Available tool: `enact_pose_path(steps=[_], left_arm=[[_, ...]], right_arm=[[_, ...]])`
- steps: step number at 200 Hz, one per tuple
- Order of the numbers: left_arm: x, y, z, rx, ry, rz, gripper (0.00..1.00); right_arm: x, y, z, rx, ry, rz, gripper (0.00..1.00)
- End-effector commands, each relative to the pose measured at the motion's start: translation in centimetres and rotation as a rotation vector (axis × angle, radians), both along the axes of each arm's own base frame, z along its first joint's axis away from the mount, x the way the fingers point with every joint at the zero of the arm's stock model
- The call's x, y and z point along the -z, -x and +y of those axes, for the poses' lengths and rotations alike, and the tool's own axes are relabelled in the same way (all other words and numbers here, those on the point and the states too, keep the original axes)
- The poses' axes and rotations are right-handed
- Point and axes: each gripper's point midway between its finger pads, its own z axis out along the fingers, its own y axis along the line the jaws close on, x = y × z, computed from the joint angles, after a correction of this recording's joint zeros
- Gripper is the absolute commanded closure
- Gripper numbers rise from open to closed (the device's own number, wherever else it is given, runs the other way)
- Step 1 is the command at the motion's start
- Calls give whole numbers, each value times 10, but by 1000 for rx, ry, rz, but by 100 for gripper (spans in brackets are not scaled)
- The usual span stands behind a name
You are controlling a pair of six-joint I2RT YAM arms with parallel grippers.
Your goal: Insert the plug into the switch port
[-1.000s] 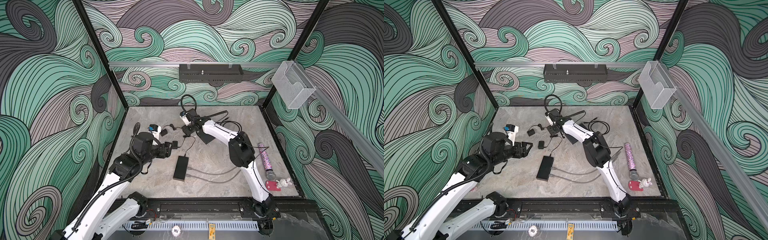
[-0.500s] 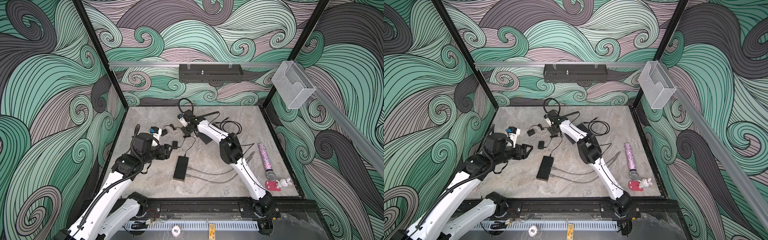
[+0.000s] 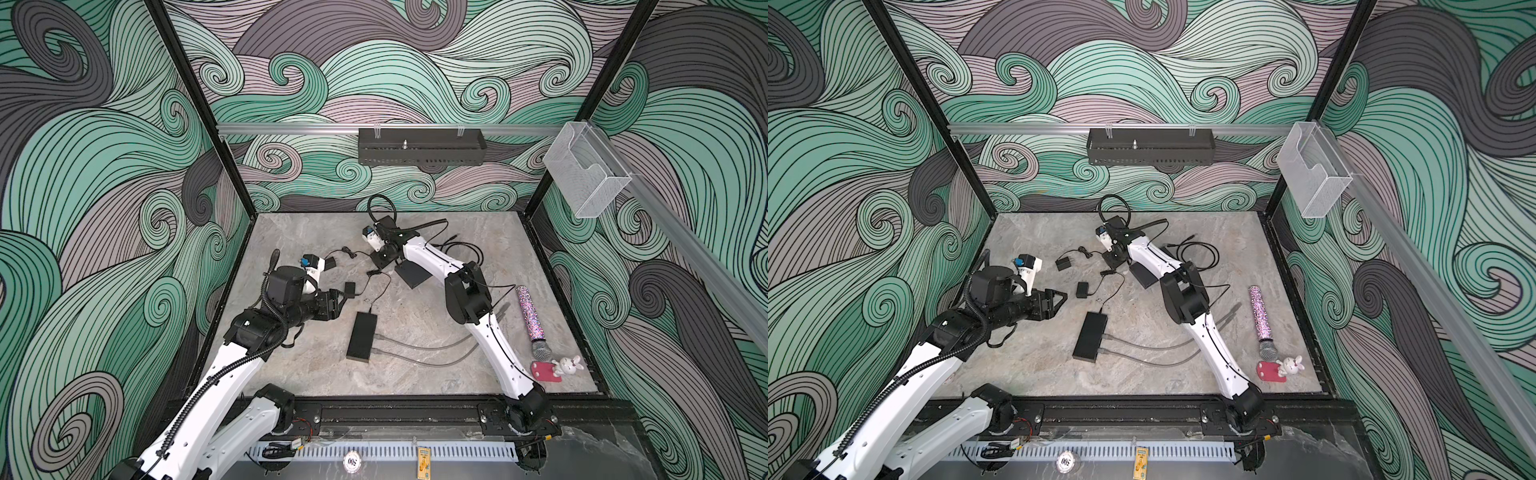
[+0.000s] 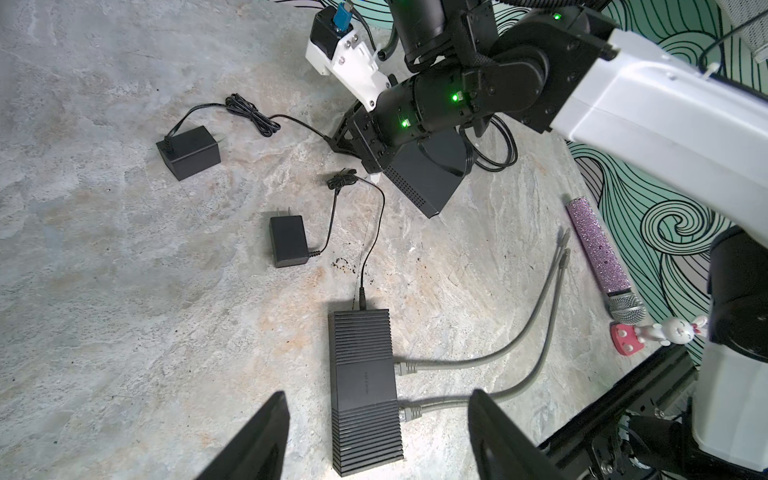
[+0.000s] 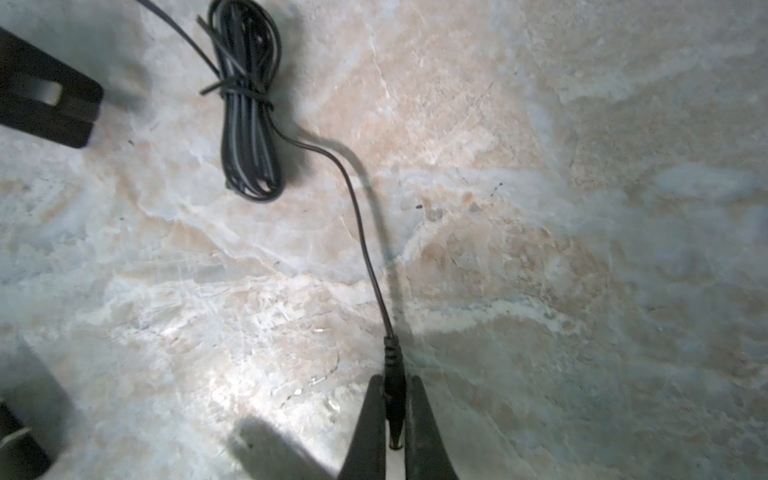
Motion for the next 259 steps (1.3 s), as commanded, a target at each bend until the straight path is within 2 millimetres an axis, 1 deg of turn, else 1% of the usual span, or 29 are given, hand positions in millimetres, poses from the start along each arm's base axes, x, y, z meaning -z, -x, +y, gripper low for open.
enact_pose_path(steps=[1,19,42,58,78,106,137,149,167,175,177,178,182,199,205,207,222,240,259], left_arm=[[-3,-2,-1,3,21,-10,30],[-3,-2,-1,3,27,-9,30],[-3,-1,-3,7,38,-5,30],[-4,1,-4,8,58,2,30],[-4,4,-9,12,115,13,30],[2,6,-16,-2,210,42,31],[23,2,-24,-61,335,116,33],[32,-3,-27,-92,389,140,37],[41,-14,-32,-125,460,152,48],[45,-20,-33,-139,475,161,50],[46,-21,-34,-142,478,164,50],[46,-22,-34,-142,480,163,50],[48,-25,-35,-148,485,172,50],[58,-33,-40,-160,495,213,50],[60,-35,-43,-153,499,226,49],[61,-36,-44,-150,500,230,49],[65,-40,-54,-118,515,273,49],[73,-46,-62,-104,547,315,48],[79,-49,-66,-104,564,334,48]], right_arm=[[-1,19,-6,-29,8,69,96],[-15,23,-4,-44,-15,65,97],[-41,28,1,-65,-61,54,98],[-61,35,6,-80,-105,54,98],[-80,45,13,-96,-143,54,98],[-91,60,24,-126,-160,46,100],[-95,89,33,-154,-177,92,100],[-95,104,35,-164,-195,115,100],[-99,127,36,-182,-231,127,100],[-102,137,35,-191,-248,133,100],[-102,140,34,-194,-252,138,100],[-107,139,36,-198,-263,129,100],[-111,144,35,-207,-275,130,100],[-118,165,32,-236,-323,147,100],[-117,172,31,-244,-332,155,100],[-121,173,31,-249,-340,148,100],[-125,188,29,-279,-360,156,100],[-130,201,30,-315,-378,157,100],[-130,208,30,-332,-377,149,100]])
